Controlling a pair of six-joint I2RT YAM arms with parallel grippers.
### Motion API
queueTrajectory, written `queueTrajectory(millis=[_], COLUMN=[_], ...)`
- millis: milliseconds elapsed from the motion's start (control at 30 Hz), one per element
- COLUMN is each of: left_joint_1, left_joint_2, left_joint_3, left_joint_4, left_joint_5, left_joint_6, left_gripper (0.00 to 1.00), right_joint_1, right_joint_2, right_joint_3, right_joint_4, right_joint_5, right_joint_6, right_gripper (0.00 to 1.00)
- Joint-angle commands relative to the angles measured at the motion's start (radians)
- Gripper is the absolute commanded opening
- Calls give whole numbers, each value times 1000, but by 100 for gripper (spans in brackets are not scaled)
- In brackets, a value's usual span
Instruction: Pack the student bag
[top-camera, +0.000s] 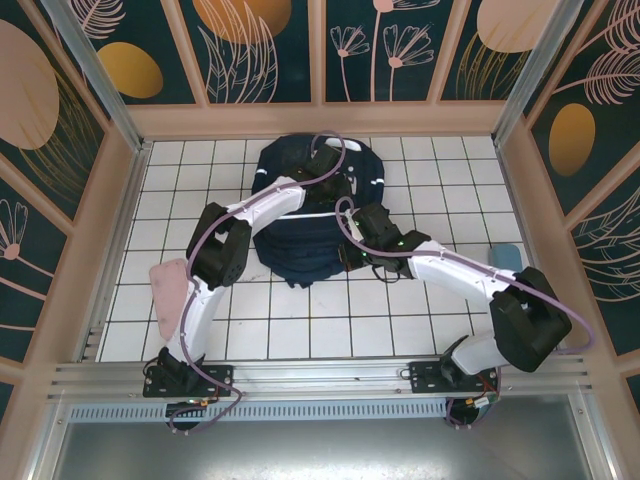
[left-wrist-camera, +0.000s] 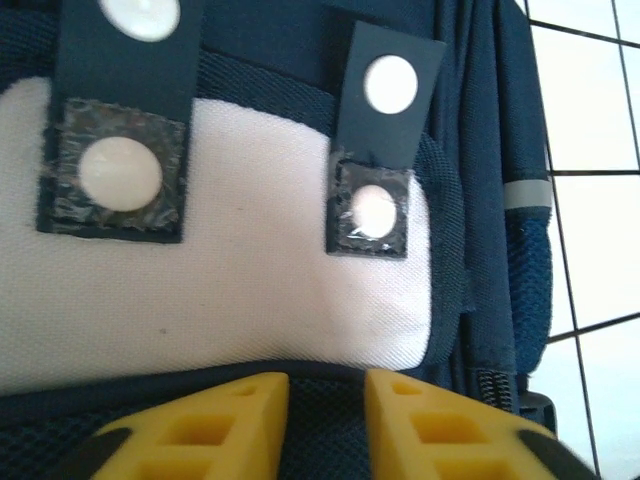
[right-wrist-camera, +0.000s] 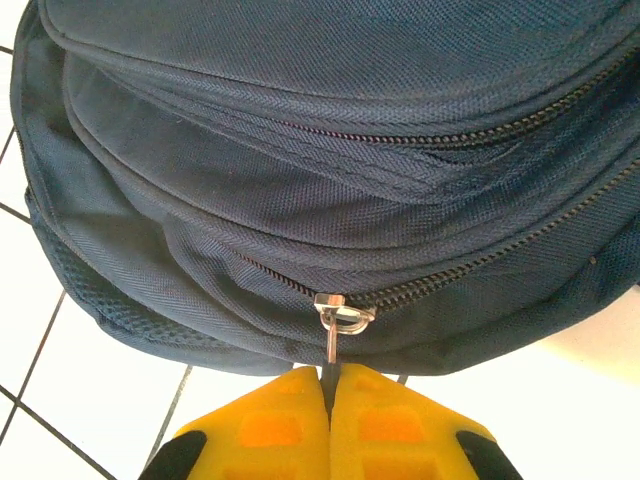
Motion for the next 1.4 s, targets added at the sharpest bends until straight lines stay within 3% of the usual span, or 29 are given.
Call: queueTrajectory(millis=[0,133,267,500,667,900,1367], left_joint_1=[7,8,8,8,6,-8,-61], left_joint_2=[-21,-141,-285,-542,-644,-641,-550], left_joint_3=[-27,-52,-175,-489,-615,-687,-685], left_joint_4=[11,11,8,-18,-66,-20,37], left_joint_5=[27,69,36,61,78,174,120], left_joint_6=[43,118,197,576,735,834,968], left_gripper=[37,49,55,63,67,65,59], right_joint_1=[32,-11,-42,-85,-146,-219,-265], right_joint_2=[-101,-179,-201,-197,-186,-164,-132], right_joint_3=[-24,-40,-49,-66,-85,-61,-34], right_joint_4=[-27,-12,12,12,26,22,22], right_joint_5=[-76,-87,-126,-126,-140,-146,-161], right_joint_6=[36,45,49,69,97,108,98], right_gripper=[0,0,0,0,0,0,0])
